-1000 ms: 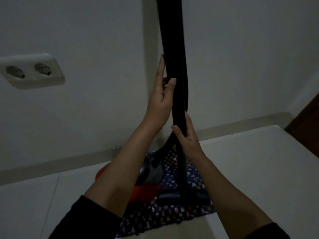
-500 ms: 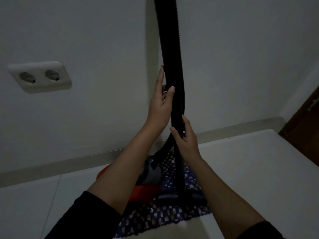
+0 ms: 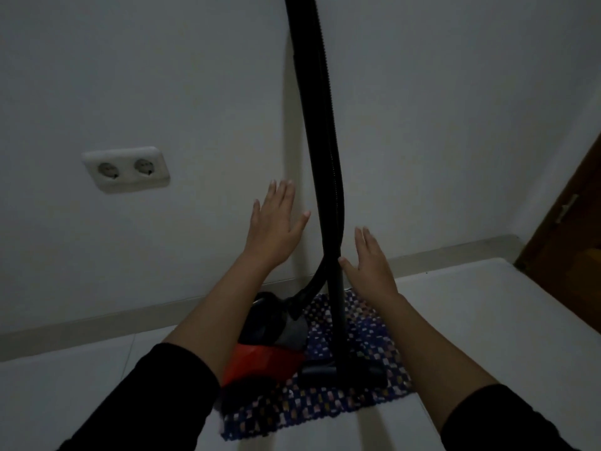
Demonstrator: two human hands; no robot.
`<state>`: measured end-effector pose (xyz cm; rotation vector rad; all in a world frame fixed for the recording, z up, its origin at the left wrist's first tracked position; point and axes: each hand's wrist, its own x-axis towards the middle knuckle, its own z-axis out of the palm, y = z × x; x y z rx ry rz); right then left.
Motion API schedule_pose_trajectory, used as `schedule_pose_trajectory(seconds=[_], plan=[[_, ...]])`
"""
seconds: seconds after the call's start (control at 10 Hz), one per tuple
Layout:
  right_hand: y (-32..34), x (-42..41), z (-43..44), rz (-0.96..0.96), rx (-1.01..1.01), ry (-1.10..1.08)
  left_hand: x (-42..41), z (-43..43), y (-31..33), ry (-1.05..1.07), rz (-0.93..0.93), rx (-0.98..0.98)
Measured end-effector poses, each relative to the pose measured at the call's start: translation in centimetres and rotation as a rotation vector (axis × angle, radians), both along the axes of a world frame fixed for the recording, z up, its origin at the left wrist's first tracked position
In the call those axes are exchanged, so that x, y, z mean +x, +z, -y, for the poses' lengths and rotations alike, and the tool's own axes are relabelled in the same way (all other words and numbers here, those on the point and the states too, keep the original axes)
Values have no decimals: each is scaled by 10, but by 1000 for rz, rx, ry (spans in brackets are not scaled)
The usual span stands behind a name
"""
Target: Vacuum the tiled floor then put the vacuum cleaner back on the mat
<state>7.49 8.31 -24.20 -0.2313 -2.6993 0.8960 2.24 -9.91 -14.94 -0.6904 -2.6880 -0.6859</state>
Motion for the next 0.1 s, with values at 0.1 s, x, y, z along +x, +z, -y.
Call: schedule_pose_trajectory(seconds=[0.1], plan=[[12,17,-3,61,87,-17,16,9,4,16,-31,-145]])
